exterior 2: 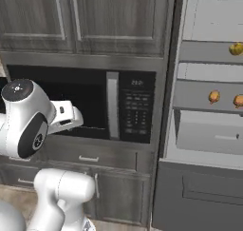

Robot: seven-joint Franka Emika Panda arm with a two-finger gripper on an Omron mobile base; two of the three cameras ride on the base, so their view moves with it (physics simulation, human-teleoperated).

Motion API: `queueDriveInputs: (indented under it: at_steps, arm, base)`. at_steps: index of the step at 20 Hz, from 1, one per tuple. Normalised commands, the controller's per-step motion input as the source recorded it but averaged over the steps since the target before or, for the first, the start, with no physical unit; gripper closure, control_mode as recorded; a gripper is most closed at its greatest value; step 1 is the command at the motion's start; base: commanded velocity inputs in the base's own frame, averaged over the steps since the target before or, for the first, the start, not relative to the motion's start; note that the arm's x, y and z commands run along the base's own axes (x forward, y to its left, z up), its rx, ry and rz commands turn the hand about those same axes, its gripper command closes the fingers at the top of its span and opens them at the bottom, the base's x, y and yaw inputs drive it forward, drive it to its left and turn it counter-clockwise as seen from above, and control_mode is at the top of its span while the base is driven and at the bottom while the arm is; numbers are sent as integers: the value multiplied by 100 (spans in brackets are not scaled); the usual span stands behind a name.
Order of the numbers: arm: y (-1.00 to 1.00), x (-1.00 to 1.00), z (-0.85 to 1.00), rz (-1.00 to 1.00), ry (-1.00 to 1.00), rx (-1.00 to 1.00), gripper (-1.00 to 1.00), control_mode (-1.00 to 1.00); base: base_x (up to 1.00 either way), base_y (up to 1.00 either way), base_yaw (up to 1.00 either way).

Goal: Place one squash and one chicken drumstick in each tupperware on the nearby counter, to pack two identical lunches.

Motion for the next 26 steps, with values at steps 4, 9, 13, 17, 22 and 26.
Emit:
queueDriveInputs:
  at_steps: [4,9,13,17,22,26]
  arm:
    - [0,0,0,0,0,0,-100,100]
    - [0,0,0,0,0,0,-100,100]
    - [0,0,0,0,0,0,-100,100]
    - [0,0,0,0,0,0,-100,100]
    - [0,0,0,0,0,0,-100,100]
    - [0,0,0,0,0,0,-100,100]
  base:
    - [0,-100,0]
    - [0,-98,0]
    - [0,-90,0]
    - [4,-67,0]
    - [32,-20,0]
    - [18,-42,0]
